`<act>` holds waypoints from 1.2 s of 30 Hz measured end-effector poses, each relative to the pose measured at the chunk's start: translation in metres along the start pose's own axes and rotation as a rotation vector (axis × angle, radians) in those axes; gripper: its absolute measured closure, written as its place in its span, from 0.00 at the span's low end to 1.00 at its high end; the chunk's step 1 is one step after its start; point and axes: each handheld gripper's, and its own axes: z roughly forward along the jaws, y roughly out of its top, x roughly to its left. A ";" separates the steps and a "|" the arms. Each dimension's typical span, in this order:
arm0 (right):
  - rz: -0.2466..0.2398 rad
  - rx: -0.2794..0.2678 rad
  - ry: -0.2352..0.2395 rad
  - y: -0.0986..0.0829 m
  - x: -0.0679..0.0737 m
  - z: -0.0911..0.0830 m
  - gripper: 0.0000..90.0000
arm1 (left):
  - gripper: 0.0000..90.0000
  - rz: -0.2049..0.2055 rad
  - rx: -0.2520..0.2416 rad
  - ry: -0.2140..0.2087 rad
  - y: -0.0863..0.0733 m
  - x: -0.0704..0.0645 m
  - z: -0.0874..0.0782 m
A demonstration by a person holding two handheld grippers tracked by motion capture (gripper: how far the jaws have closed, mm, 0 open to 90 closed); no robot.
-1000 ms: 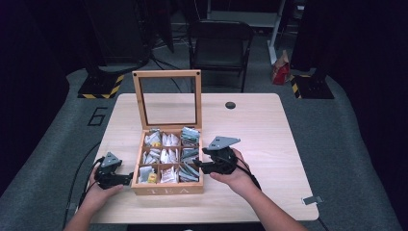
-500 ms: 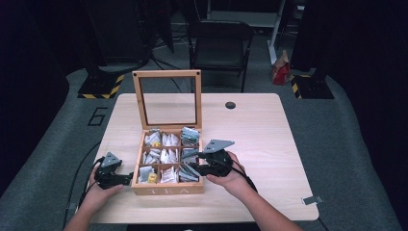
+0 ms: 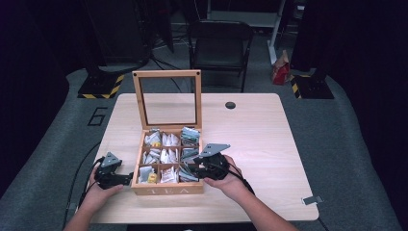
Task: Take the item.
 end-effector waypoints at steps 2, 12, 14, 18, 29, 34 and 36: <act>-0.005 0.004 0.001 -0.001 0.000 0.002 0.75 | 0.16 -0.003 -0.006 0.001 0.000 0.000 0.000; -0.009 0.019 0.027 -0.004 0.002 0.009 0.82 | 0.16 -0.001 0.000 -0.001 0.000 0.000 0.000; -0.010 0.014 0.025 -0.004 0.002 0.010 0.84 | 0.16 -0.003 -0.003 0.000 0.000 0.000 0.000; -0.006 0.022 0.027 -0.005 0.001 0.012 0.84 | 0.16 -0.001 0.003 -0.002 0.000 0.000 0.000; -0.010 0.042 0.044 -0.008 0.004 0.019 0.90 | 0.16 -0.003 -0.007 0.001 0.000 0.000 0.001; -0.014 0.051 0.048 -0.009 0.004 0.021 0.92 | 0.16 -0.001 0.002 -0.002 0.000 0.000 0.000; -0.014 0.057 0.047 -0.009 0.004 0.022 0.93 | 0.16 -0.003 -0.007 0.001 0.000 0.000 0.001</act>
